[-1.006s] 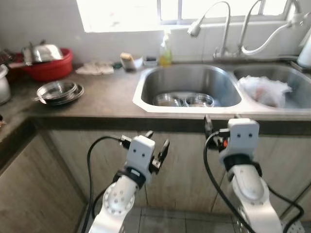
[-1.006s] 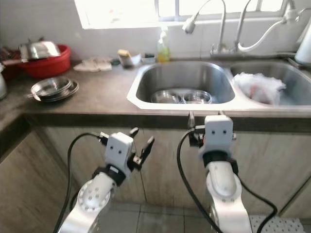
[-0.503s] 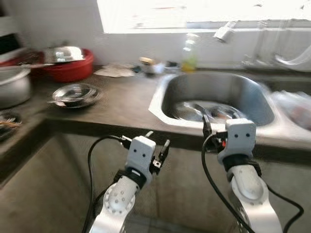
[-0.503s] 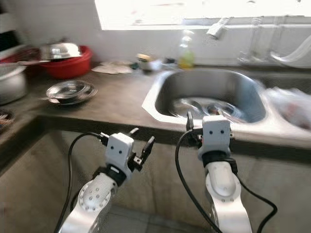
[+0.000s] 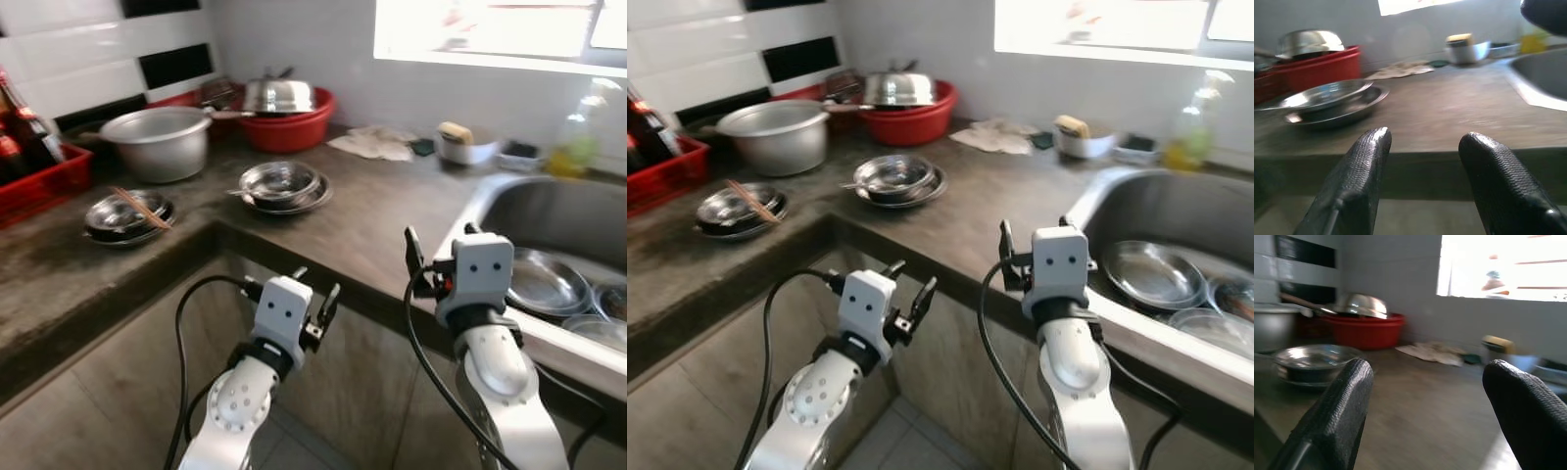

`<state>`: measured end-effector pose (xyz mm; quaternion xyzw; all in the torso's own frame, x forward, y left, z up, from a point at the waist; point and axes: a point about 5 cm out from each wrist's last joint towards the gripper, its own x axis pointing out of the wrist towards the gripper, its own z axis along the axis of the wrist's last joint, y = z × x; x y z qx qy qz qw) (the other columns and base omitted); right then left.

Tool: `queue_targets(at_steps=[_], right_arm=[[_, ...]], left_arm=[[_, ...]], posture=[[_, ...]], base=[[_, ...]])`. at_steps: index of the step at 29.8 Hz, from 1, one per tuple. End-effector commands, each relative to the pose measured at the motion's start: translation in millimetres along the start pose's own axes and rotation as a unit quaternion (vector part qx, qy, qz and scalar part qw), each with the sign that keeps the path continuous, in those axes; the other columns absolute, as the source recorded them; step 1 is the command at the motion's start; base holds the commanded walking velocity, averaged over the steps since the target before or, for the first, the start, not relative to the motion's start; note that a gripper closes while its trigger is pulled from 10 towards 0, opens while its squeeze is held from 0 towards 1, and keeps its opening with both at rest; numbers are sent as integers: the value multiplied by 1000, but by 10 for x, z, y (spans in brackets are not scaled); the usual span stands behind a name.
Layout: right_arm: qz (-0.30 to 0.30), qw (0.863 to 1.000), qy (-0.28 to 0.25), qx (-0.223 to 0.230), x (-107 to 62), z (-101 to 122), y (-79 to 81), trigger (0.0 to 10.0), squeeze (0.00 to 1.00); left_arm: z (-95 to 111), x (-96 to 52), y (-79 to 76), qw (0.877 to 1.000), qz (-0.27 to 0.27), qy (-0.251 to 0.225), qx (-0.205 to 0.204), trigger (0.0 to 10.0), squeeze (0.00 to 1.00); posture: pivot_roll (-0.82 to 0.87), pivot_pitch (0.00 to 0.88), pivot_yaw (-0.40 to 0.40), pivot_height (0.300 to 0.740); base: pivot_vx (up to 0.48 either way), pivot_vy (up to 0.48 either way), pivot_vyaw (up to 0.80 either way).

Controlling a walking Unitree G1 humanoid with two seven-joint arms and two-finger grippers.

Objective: Kitchen organization

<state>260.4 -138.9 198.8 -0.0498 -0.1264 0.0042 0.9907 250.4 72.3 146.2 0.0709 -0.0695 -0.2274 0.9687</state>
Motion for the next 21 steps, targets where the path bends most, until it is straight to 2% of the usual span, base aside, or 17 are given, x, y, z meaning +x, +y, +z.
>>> queue_targets(at_steps=[1, 2, 14, 21], right_arm=[[16, 1000, -6, 6, 19, 25, 57, 10000, 0], [18, 1000, -8, 2, 18, 31, 58, 10000, 0], [28, 1000, -12, -3, 21, 39, 77, 10000, 0], [19, 1000, -17, -6, 89, 70, 15, 10000, 0]], left_arm=[[14, -2, 68, 1000, 9, 0, 8, 10000, 0], [15, -1, 68, 1000, 9, 0, 8, 10000, 0], [18, 6, 69, 1000, 14, 1, 4, 10000, 0], [-3, 14, 70, 1000, 18, 10, 2, 10000, 0]], posture=[[11, 0, -6, 740], [11, 0, -5, 740], [12, 0, -5, 740], [13, 0, -6, 740]], base=[[337, 0, 0], [341, 0, 0], [321, 0, 800], [0, 0, 484]])
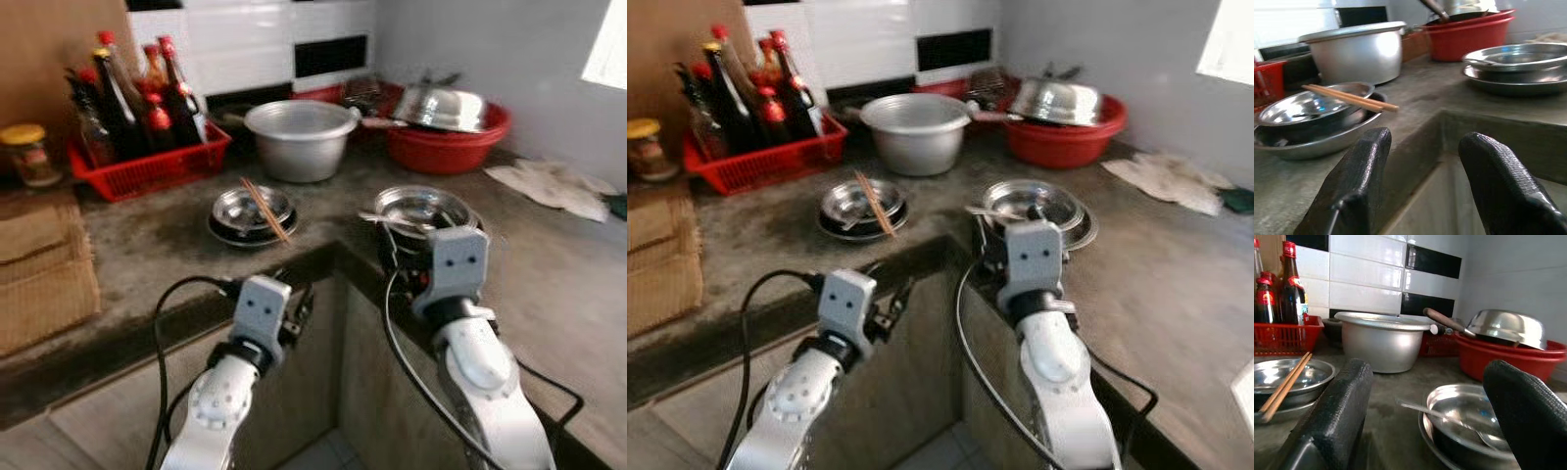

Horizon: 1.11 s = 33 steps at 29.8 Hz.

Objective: Kitchen organization

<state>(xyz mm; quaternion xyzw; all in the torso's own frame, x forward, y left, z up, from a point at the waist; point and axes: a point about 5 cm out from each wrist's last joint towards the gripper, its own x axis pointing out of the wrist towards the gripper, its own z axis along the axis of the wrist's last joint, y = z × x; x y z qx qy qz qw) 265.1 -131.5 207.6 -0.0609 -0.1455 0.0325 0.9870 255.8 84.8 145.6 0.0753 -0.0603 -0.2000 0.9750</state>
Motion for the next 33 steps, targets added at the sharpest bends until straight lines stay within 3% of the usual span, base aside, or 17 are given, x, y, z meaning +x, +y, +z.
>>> queue_targets(at_steps=[1, 13, 15, 23, 33], right_arm=[[-10, 1000, 1, 1, 29, -1, -60, 10000, 0], [40, 997, 2, -63, 280, 11, -93, 10000, 0], [73, 993, 15, -90, 467, -16, -69, 10000, 0], [117, 983, 42, -136, 790, -95, -54, 10000, 0], [151, 975, 65, -147, 965, -171, 43, 10000, 0]], left_arm=[[26, 20, -66, 1000, -10, -2, -3, 10000, 0], [14, 6, -120, 999, -28, -2, -16, 10000, 0], [-5, -46, -184, 999, -46, -5, -29, 10000, 0], [42, -121, -272, 996, -59, -20, -59, 10000, 0], [68, -193, -312, 996, -61, -26, -65, 10000, 0]], posture=[[11, 0, -6, 740], [9, 0, -7, 740], [8, 12, -14, 740], [21, 44, -41, 740], [28, 63, -61, 740]], base=[[0, 0, 0], [0, 0, 0], [0, 0, 0], [0, 0, 0], [0, 0, 0]])
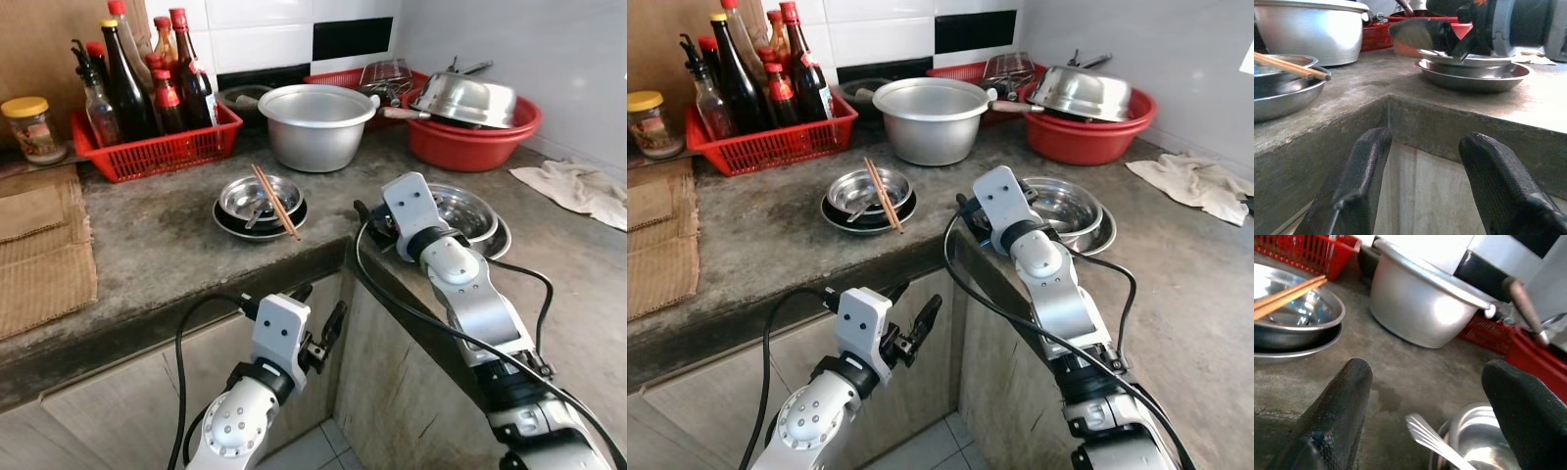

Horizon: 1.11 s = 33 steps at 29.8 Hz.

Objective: Kitchen organization

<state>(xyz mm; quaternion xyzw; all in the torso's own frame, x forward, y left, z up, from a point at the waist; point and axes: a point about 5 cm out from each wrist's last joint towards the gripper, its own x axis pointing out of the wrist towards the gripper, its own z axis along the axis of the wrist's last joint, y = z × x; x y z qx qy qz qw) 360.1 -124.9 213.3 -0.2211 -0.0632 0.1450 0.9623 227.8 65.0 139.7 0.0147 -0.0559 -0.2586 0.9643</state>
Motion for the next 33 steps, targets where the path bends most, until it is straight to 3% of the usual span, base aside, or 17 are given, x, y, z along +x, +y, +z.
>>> queue_targets(at_steps=[1, 10, 26, 28, 33], right_arm=[[11, 1000, -10, -9, 41, 48, 12, 10000, 0], [0, 998, 23, -67, 116, -54, 6, 10000, 0], [-12, 995, 49, -91, 155, -160, -48, 10000, 0], [-17, 995, 48, -90, 163, -158, -61, 431, 0], [-23, 995, 44, -91, 180, -138, -86, 0, 0]], left_arm=[[61, -8, -27, 1000, -6, -13, -3, 10000, 0], [125, 23, -58, 1000, -14, -25, -4, 10000, 0], [117, 28, -55, 1000, -13, -24, -2, 10000, 0], [118, 31, -47, 1000, -12, -24, -1, 10000, 0], [118, 35, -37, 1000, -9, -23, 0, 10000, 0]], posture=[[27, 63, -62, 740], [27, 54, -62, 740], [29, 44, -67, 740], [28, 45, -65, 740], [29, 49, -66, 740]], base=[[0, 0, 0], [0, 0, 0], [0, 0, 0], [0, 0, 0], [0, 0, 0]])
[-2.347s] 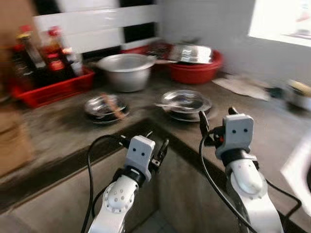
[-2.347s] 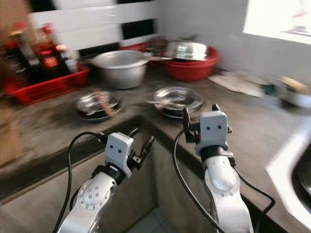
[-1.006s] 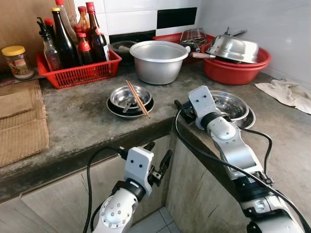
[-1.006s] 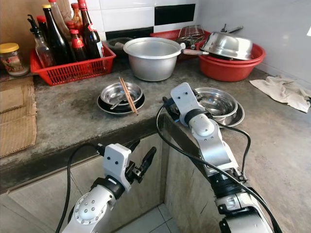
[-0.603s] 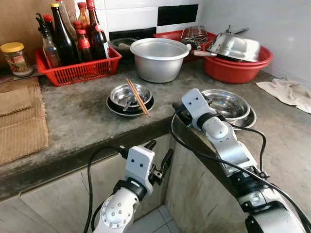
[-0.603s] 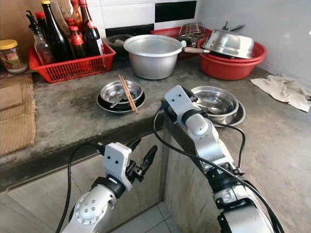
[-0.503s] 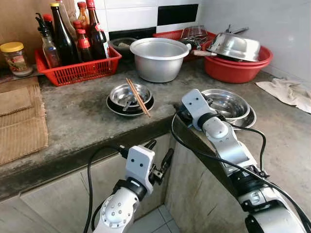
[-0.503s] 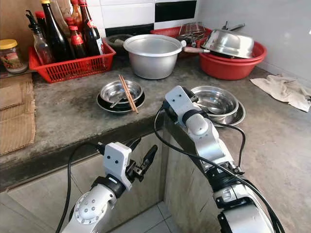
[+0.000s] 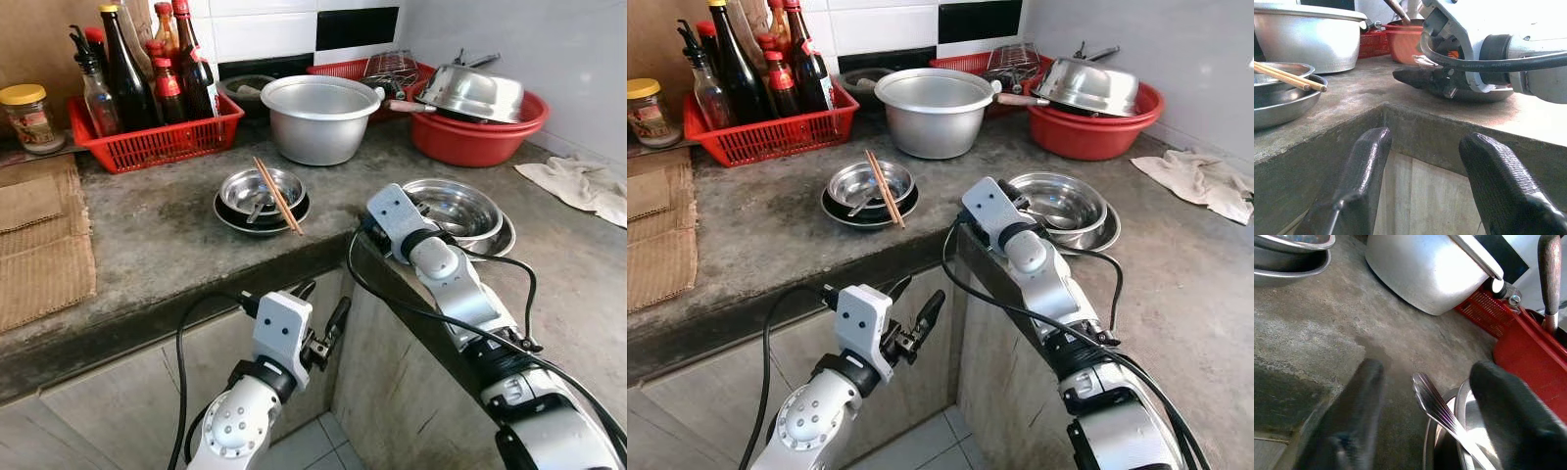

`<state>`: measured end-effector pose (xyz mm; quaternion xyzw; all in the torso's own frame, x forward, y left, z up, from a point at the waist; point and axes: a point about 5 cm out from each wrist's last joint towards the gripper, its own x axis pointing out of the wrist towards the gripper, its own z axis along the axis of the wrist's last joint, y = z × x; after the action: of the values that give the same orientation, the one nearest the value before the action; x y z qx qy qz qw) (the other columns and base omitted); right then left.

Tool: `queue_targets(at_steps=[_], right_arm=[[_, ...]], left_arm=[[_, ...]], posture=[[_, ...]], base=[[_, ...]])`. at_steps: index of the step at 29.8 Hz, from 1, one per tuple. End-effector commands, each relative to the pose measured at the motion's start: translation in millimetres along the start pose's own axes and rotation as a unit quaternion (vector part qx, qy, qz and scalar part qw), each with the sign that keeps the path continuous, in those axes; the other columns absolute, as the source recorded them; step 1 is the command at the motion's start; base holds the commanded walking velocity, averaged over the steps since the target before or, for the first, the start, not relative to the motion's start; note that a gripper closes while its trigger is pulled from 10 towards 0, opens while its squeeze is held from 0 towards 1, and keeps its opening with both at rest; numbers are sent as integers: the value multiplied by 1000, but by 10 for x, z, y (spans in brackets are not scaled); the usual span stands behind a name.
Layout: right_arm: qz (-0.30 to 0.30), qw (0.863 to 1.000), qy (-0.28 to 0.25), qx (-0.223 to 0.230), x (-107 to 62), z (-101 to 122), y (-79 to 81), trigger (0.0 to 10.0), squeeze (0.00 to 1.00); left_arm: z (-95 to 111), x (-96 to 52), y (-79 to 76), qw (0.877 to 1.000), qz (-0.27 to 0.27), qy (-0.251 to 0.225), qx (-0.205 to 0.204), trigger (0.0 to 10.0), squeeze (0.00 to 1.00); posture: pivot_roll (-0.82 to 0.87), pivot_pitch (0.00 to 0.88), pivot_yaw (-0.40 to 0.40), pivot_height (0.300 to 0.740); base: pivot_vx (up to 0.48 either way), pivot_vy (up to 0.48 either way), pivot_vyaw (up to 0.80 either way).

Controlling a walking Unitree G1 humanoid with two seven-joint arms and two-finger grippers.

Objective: Kitchen organization

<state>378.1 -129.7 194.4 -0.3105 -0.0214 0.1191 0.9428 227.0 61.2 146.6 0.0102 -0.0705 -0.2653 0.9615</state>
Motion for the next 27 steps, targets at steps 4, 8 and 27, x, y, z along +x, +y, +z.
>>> queue_targets(at_steps=[4, 8, 27], right_arm=[[-21, 1000, -15, -4, 34, 77, -116, 0, 0], [-24, 1000, -18, -4, 36, 75, -131, 0, 0], [-197, 970, -129, 61, -138, 474, -677, 0, 0]], left_arm=[[45, 18, 2, 1000, -1, -8, 2, 10000, 0], [46, 21, 7, 1000, 0, -8, 3, 10000, 0], [52, 65, 50, 1000, 6, -10, 10, 10000, 0]], posture=[[29, 49, -64, 740], [30, 49, -66, 740], [26, 34, -48, 740]], base=[[0, 0, 0], [0, 0, 0], [0, 0, 0]])
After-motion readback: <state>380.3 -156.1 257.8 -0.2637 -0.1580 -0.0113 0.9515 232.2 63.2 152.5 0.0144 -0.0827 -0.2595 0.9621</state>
